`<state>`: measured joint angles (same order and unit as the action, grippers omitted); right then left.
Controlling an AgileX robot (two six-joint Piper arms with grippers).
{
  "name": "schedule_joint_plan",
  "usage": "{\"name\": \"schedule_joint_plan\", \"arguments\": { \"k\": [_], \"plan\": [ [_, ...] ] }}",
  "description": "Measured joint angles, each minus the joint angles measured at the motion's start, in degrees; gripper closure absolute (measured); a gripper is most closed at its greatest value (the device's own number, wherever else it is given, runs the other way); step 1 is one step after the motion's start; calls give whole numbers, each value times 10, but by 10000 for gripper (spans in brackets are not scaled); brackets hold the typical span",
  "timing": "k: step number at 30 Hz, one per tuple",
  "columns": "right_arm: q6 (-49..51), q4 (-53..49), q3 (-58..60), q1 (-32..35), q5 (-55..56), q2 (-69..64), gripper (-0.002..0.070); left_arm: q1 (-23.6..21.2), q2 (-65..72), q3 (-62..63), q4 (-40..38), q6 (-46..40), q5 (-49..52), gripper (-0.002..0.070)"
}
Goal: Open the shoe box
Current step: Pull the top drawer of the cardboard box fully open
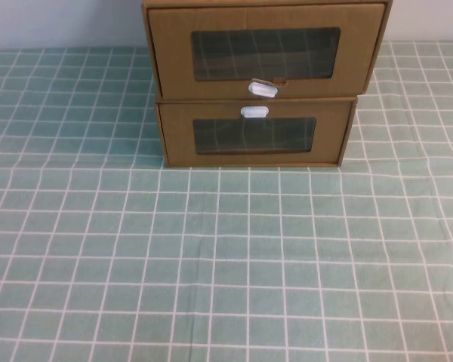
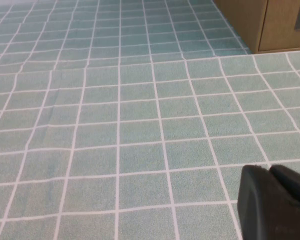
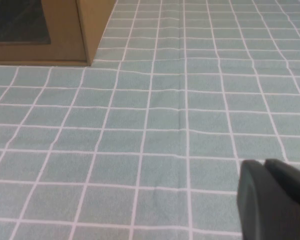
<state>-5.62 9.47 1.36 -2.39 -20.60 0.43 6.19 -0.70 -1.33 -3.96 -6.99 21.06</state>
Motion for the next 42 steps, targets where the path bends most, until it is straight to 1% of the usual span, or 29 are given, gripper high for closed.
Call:
{"name": "schedule_joint_plan", "arguments": {
  "k": [26,30,37,42],
  "plan": [
    [0,0,0,0,0,0,690,0,0,-1,0,0,-9,680],
    [0,0,0,0,17,0,689,0,0,-1,0,0,-19,680],
    [0,0,0,0,128,0,689,0,0,-1,0,2,-101,680],
    [0,2,0,0,246,0,690,0,0,-1,0,19,-241,680]
  ]
}}
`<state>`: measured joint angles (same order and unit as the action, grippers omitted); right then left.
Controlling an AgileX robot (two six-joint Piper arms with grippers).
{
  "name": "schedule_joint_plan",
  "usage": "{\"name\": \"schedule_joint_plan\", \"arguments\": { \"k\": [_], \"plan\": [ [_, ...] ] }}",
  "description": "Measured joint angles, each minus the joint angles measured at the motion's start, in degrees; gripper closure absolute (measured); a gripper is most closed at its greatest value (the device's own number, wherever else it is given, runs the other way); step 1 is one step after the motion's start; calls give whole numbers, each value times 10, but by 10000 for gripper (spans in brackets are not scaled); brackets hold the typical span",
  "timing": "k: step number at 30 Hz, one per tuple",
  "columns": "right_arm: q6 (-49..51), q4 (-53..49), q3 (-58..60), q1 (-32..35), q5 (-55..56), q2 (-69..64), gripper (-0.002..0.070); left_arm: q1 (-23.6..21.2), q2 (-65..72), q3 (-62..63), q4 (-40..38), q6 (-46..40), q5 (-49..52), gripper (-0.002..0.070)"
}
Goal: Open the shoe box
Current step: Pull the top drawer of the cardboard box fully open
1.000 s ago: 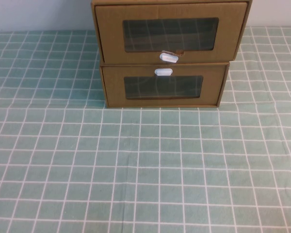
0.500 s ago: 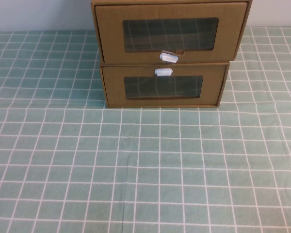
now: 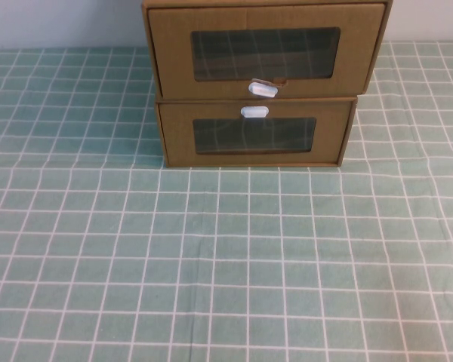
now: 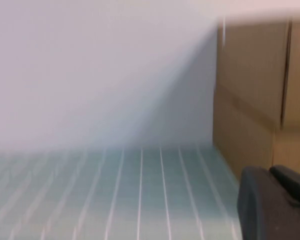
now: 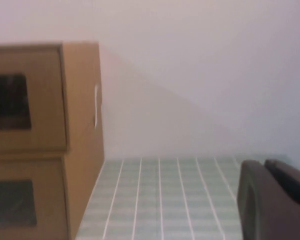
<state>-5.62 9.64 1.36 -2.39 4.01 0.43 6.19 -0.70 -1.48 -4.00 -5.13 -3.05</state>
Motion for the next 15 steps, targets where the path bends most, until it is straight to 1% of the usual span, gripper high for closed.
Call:
{"name": "schedule_joint_plan", "arguments": {
  "k": [3,6,12,15],
  "plan": [
    [0,0,0,0,61,0,689,0,0,0,0,24,-85,680],
    [0,1,0,0,91,0,689,0,0,0,-1,40,-133,680],
    [0,2,0,0,97,0,689,0,0,0,-3,43,-143,680],
    [0,5,0,0,118,0,690,0,0,0,-3,44,-145,680]
  ]
}}
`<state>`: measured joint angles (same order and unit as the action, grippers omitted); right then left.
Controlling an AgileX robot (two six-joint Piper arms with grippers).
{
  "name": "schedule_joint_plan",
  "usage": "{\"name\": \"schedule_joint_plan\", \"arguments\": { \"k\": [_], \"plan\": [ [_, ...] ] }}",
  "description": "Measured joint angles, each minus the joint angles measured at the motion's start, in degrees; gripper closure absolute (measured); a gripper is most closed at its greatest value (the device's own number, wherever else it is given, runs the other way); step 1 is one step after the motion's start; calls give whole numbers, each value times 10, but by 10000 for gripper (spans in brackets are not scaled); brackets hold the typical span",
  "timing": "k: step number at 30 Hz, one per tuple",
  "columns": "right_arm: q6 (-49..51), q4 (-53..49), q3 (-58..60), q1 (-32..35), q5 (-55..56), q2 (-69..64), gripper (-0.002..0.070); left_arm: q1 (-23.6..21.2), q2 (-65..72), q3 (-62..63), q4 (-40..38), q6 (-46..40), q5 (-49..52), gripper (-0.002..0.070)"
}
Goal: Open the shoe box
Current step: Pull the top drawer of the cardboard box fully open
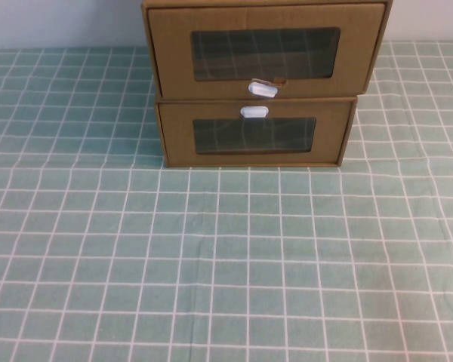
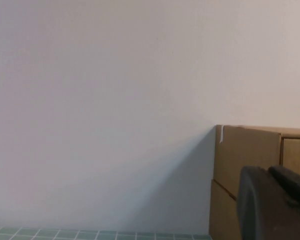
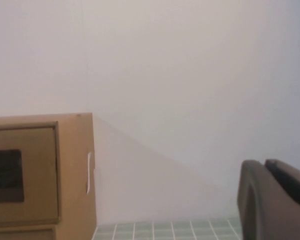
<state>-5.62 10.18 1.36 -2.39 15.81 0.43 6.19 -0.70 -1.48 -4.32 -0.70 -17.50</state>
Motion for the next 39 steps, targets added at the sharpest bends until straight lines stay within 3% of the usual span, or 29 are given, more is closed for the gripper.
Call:
{"name": "schedule_joint_plan", "arguments": {
  "k": [5,11,14,18,24,28,35,39],
  "plan": [
    [0,4,0,0,87,0,689,0,0,0,-1,12,-49,680],
    [71,8,-3,0,239,2,689,0,0,0,-1,40,-212,680],
    [113,8,-37,0,239,4,690,0,0,16,-3,40,-257,680],
    [131,-6,-142,0,199,4,690,0,-1,85,-12,7,-242,680],
    [152,-9,-332,0,100,-61,689,0,47,213,-86,-76,-218,680],
    [159,-25,-477,0,-56,-151,690,0,133,334,-159,-86,-111,680],
    [153,-74,-672,0,-398,-354,690,0,351,599,-156,-119,295,680],
    [89,-117,-694,-14,-474,-427,690,0,477,728,-149,-148,481,680]
  ]
}}
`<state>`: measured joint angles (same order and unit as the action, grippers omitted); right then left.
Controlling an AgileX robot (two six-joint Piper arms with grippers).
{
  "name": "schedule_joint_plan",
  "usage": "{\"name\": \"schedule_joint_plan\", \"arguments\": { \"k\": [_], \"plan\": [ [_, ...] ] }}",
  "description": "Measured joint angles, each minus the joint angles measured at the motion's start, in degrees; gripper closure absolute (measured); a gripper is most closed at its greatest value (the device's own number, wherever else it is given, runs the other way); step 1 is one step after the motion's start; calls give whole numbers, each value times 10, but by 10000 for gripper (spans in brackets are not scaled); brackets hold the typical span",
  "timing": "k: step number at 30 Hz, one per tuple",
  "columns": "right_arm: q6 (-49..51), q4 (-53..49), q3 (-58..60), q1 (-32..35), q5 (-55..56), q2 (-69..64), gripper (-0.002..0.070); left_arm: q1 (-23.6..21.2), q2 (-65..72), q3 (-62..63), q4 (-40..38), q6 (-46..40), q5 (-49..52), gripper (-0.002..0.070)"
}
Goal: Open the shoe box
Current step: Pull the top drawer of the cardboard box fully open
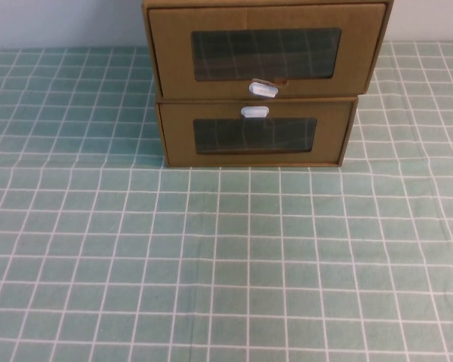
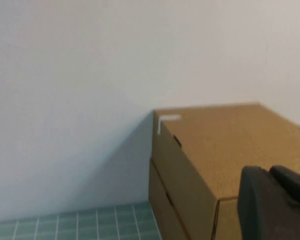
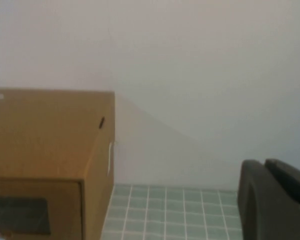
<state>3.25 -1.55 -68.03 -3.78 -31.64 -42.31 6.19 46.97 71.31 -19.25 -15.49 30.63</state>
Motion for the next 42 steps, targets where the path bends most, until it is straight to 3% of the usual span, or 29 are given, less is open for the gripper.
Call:
{"name": "schedule_joint_plan", "arguments": {
  "k": [6,10,14,17,24,27,30,35,38,42],
  "plan": [
    [-36,19,19,-44,-16,-49,690,0,134,69,-43,-23,39,680],
    [-66,61,33,-81,-56,-81,690,0,217,114,-149,-132,48,680],
    [-193,107,35,-119,-75,-125,689,0,324,203,-277,-275,106,680],
    [-307,164,35,-144,-84,-151,689,0,416,306,-344,-328,178,680],
    [-540,241,35,-197,-161,-228,689,32,663,590,-393,-356,335,680],
    [-587,238,35,-205,-206,-259,689,60,751,702,-394,-345,377,680],
    [-565,170,35,-208,-246,-286,690,82,816,777,-386,-311,382,680],
    [-376,-136,35,-208,-251,-320,690,97,866,801,-343,-271,385,680],
    [-261,-294,35,-208,-206,-326,690,98,870,805,-342,-252,385,680],
    [-196,-363,30,-210,-82,-323,690,98,870,808,-338,-242,390,680]
  ]
}}
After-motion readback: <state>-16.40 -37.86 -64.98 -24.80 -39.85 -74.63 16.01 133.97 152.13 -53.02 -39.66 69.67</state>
